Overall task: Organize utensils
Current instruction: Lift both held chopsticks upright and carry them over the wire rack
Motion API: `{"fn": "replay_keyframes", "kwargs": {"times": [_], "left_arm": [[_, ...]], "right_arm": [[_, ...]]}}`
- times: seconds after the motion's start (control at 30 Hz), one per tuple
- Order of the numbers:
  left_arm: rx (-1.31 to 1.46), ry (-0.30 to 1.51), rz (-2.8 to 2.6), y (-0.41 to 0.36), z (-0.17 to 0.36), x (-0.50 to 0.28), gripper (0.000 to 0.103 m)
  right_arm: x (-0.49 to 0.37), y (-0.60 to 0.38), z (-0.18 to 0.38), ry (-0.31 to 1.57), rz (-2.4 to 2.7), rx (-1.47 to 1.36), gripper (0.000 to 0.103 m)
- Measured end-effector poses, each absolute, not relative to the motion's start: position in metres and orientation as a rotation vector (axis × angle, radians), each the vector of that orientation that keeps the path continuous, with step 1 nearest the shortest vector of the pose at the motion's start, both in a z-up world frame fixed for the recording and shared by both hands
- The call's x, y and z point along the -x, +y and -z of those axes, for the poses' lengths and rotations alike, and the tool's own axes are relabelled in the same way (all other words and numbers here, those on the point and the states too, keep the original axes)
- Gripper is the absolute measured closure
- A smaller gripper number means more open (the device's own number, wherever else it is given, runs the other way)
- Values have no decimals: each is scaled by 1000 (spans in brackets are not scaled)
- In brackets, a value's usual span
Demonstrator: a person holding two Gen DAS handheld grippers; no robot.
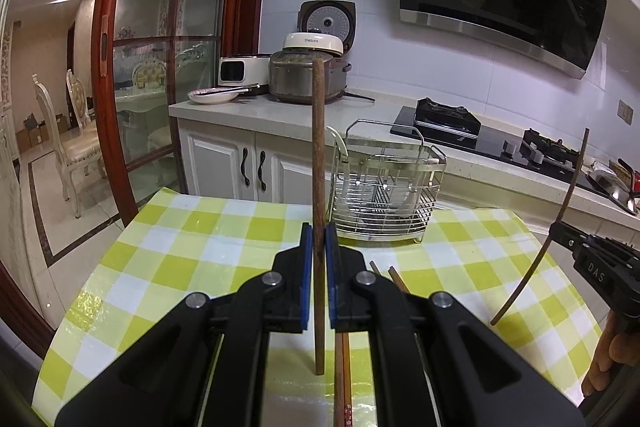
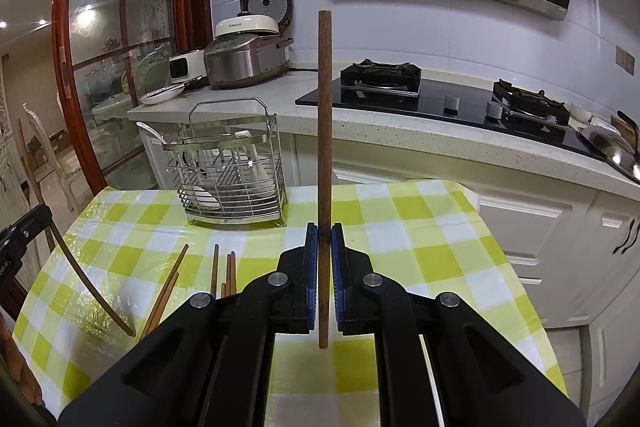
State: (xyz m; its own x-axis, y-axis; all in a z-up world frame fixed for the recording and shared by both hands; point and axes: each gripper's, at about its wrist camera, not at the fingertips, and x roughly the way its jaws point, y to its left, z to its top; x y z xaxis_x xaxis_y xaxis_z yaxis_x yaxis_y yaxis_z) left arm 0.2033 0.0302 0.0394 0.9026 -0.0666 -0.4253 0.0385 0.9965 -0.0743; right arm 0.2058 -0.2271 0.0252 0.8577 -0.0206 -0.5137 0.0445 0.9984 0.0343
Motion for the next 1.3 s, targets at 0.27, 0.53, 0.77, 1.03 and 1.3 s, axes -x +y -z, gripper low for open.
{"fn": "replay_keyframes", "kwargs": {"times": [0.27,0.53,0.77,1.03,1.3], "left_arm": [[61,425,67,29,-39,-203,97],[56,401,85,25,-48,-211,97],[49,362,115,18,-70,-227,97],[29,294,147,8,-110,-261,97],[41,204,163,0,-156,-291,97]], "right_arm": [[-209,-224,-27,538,16,-40,94],[-217,-220,-35,524,-2,-26,94],[-237,-210,-62,494,-58,-10,94],[-269,-205,-101,441,-79,6,94],[-300,-201,-148,362,-89,-3,94]]}}
